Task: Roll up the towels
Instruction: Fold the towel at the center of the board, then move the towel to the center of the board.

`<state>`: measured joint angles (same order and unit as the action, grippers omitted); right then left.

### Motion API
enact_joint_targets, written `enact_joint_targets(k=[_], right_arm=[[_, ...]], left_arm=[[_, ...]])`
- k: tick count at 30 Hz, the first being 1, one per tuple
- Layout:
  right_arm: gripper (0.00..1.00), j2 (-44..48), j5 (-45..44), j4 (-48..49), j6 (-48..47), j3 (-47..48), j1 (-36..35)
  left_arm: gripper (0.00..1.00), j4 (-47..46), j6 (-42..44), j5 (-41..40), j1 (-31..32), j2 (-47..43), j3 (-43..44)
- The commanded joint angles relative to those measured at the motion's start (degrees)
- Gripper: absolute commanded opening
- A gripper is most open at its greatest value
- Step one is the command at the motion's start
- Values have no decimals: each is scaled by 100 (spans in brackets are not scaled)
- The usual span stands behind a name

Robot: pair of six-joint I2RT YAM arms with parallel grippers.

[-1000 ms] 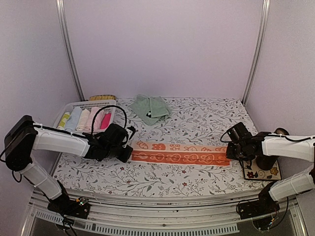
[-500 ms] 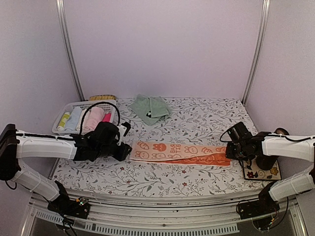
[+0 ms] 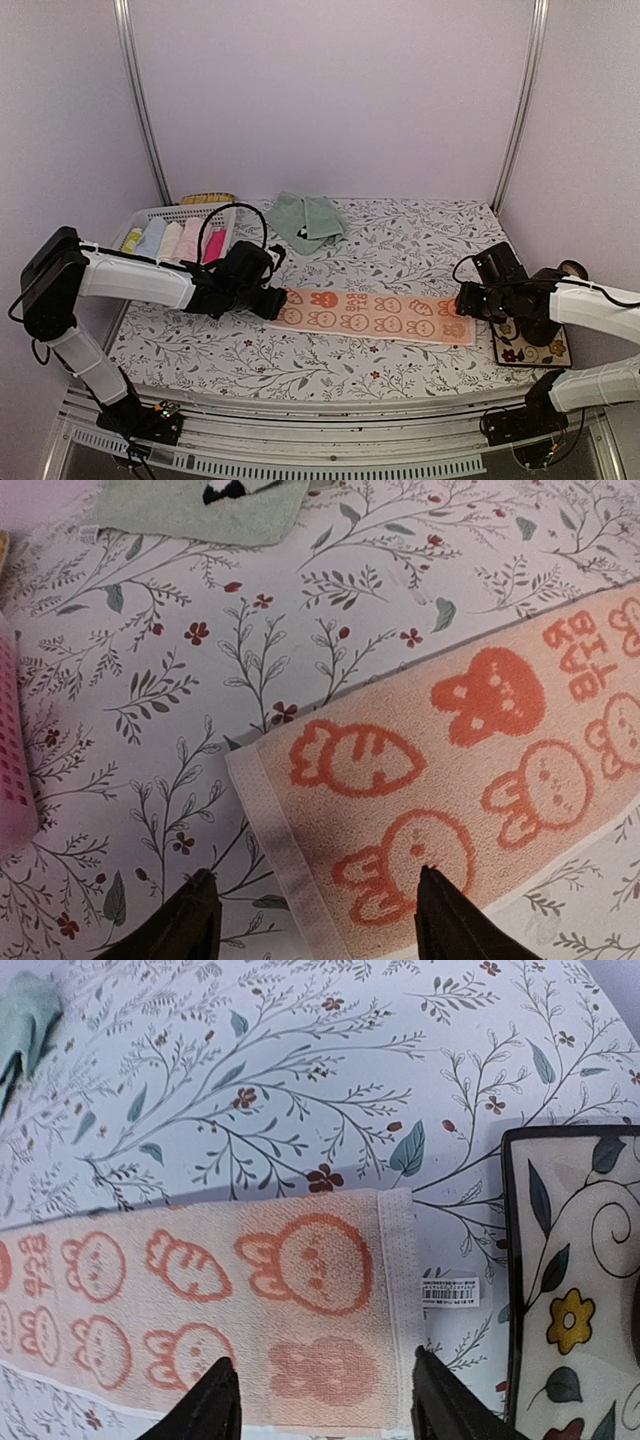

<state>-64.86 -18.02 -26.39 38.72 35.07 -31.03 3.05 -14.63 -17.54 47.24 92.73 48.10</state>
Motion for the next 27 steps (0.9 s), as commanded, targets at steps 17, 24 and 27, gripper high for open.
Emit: enact_joint_targets(k=[17, 24, 27], right_arm=[[66, -281, 377, 901, 31, -248, 1030], [60, -882, 848, 1257, -152, -221, 1171], [56, -960, 871, 1313, -175, -203, 1202]], left_arm=[[72, -494, 378, -515, 18, 897, 561], [70, -602, 295, -665, -99, 1046, 541], [70, -611, 282, -703, -133, 1150, 549]])
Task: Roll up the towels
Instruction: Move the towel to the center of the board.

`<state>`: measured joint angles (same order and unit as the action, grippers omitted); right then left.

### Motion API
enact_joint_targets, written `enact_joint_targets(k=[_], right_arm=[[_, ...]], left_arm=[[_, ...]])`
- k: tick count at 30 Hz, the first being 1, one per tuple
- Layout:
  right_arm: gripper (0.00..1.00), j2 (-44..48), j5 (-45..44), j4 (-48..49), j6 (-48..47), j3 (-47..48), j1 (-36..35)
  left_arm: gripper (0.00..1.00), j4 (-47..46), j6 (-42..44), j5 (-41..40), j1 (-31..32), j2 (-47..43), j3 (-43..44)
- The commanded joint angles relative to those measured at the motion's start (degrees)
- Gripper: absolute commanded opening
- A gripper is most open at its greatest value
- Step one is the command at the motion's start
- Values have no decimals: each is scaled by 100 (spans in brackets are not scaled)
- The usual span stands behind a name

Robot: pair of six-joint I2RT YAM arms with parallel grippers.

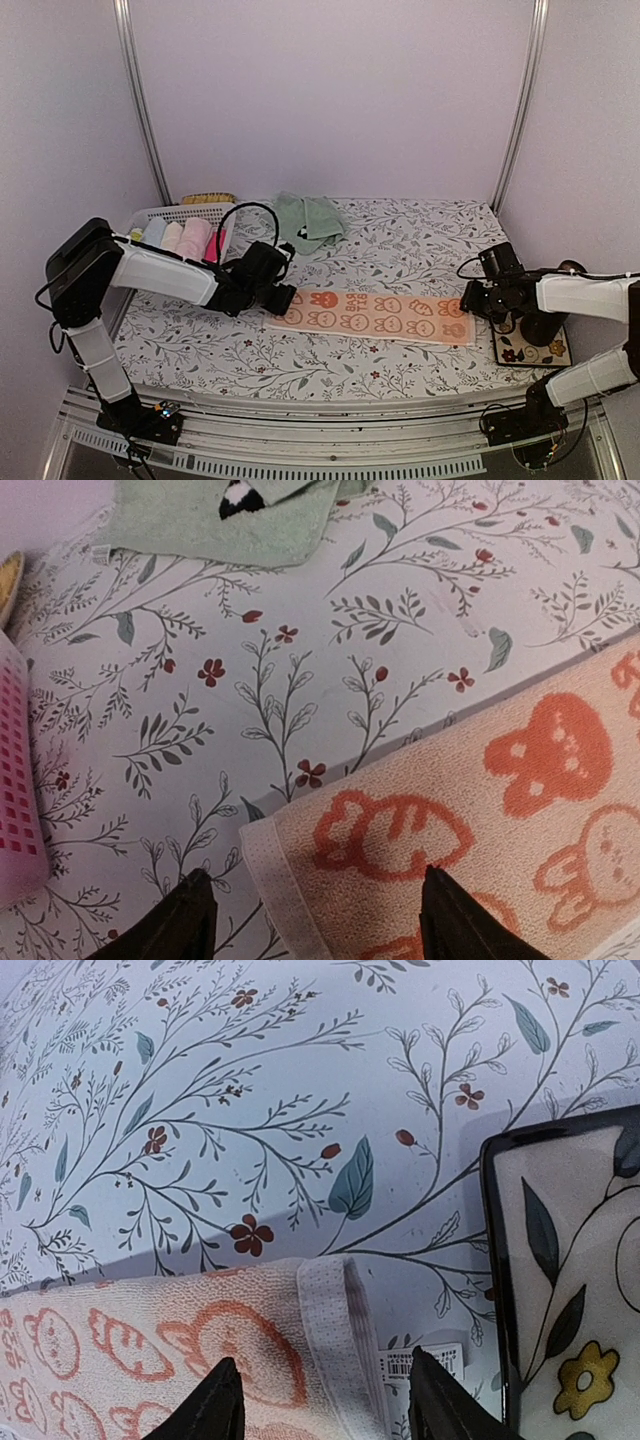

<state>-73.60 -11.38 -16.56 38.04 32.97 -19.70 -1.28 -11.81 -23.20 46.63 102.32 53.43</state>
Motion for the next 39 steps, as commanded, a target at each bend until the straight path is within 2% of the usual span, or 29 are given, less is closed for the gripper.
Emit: enact_joint_targets(k=[1, 4, 15, 22, 28, 34, 39], right_arm=[[55, -104, 218, 348, -125, 8, 87], [50, -150, 244, 371, -195, 16, 118], [47, -198, 563, 598, -347, -171, 361], [29, -202, 894, 766, -359, -270, 371], [15, -37, 806, 642, -383, -313, 375], [5, 164, 641, 437, -461, -148, 375], [3, 80, 571, 422, -499, 5, 382]], left_arm=[[70, -187, -8, -133, -84, 223, 15], [70, -219, -26, -130, -109, 315, 21], [67, -267, -146, -286, -241, 365, -91], [65, -201, -179, -320, -280, 489, -59], [63, -110, -228, -374, -350, 554, -26], [56, 19, -293, -430, -426, 700, 25], [47, 115, -319, -486, -448, 802, 73]])
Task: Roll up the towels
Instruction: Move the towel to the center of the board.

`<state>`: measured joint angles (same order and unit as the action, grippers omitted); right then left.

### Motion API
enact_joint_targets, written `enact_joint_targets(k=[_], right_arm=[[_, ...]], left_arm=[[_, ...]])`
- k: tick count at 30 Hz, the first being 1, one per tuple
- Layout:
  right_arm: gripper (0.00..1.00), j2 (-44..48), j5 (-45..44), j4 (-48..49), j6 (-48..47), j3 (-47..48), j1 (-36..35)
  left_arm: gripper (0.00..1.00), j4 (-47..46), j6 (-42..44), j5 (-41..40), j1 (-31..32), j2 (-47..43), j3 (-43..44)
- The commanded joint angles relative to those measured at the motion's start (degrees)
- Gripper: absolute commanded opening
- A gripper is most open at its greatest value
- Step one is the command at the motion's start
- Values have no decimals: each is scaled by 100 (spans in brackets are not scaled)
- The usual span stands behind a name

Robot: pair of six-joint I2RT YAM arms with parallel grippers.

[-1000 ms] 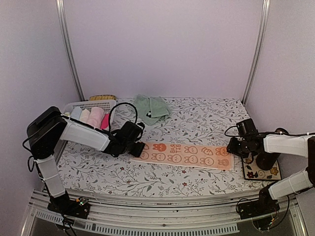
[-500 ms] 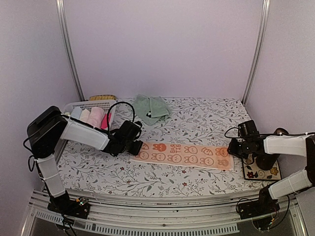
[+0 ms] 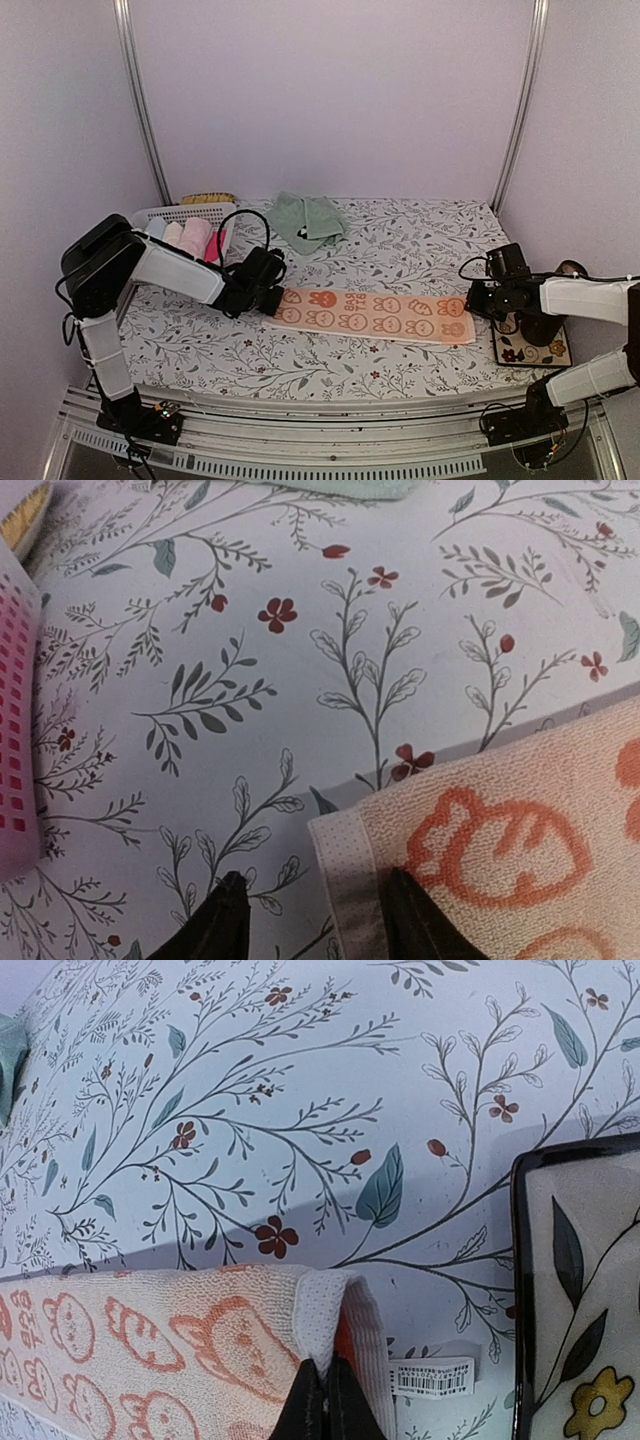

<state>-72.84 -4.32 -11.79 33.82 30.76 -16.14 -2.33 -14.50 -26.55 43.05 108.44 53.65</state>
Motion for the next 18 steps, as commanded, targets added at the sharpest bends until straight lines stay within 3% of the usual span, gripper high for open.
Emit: enact_joint_targets(k=[1, 7, 18], right_arm=[[3, -41, -139, -47, -84, 246, 26], [2, -163, -145, 32, -30, 302, 32], [2, -459, -189, 349, 41, 386, 41]], left_arm=[[45, 231, -51, -157, -94, 199, 50], [34, 250, -87, -158, -169, 260, 54], [39, 285, -114, -168, -183, 366, 115]])
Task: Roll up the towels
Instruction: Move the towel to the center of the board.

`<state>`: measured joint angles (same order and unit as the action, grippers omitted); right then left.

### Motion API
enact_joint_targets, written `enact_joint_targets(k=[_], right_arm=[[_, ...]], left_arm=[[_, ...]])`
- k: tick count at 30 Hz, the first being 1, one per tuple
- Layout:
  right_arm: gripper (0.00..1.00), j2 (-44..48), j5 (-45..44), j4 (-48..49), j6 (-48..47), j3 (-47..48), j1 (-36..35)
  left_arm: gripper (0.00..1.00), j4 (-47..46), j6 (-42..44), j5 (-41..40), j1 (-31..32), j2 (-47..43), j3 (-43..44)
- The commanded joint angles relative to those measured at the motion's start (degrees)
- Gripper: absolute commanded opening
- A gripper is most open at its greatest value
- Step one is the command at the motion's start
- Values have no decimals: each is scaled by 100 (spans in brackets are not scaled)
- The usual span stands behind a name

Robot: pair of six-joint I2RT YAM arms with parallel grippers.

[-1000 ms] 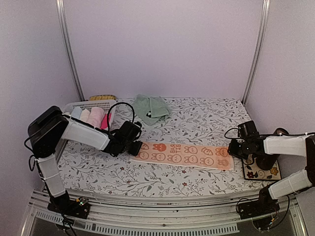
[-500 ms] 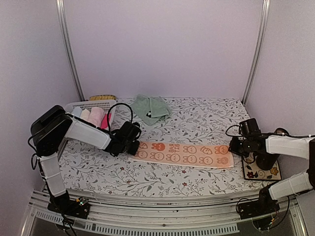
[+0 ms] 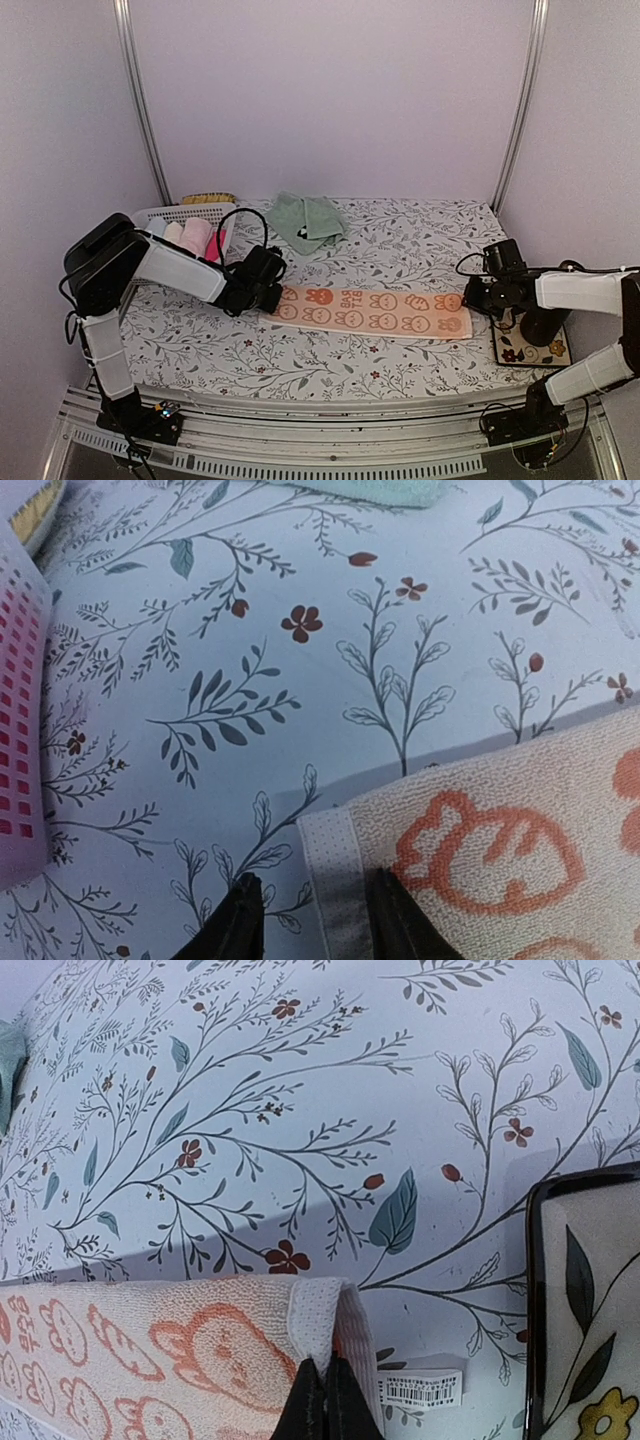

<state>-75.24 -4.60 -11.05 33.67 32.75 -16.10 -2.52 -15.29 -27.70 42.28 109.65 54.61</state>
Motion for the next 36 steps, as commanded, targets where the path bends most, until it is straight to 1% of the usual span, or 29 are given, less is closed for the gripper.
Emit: enact_joint_targets(k=[1, 6, 13, 16, 18, 27, 36], right_arm=[[2, -296, -142, 324, 60, 204, 35], [2, -462, -119, 416, 83, 305, 36], [2, -276, -280, 326, 92, 387, 30], [2, -299, -325, 307, 72, 417, 34], [2, -355, -370, 288, 68, 436, 36], [2, -246, -409, 291, 104, 416, 29], [2, -758, -378, 633, 79, 471, 34]], left_arm=[[39, 305, -35, -55, -107, 244, 32], [39, 340, -42, -94, -106, 245, 51], [38, 358, -77, -153, -139, 243, 30], [37, 366, -80, -155, -150, 244, 34], [37, 371, -84, -149, -159, 446, 47], [35, 400, -117, -192, -176, 469, 41], [37, 419, -141, -223, -198, 491, 82]])
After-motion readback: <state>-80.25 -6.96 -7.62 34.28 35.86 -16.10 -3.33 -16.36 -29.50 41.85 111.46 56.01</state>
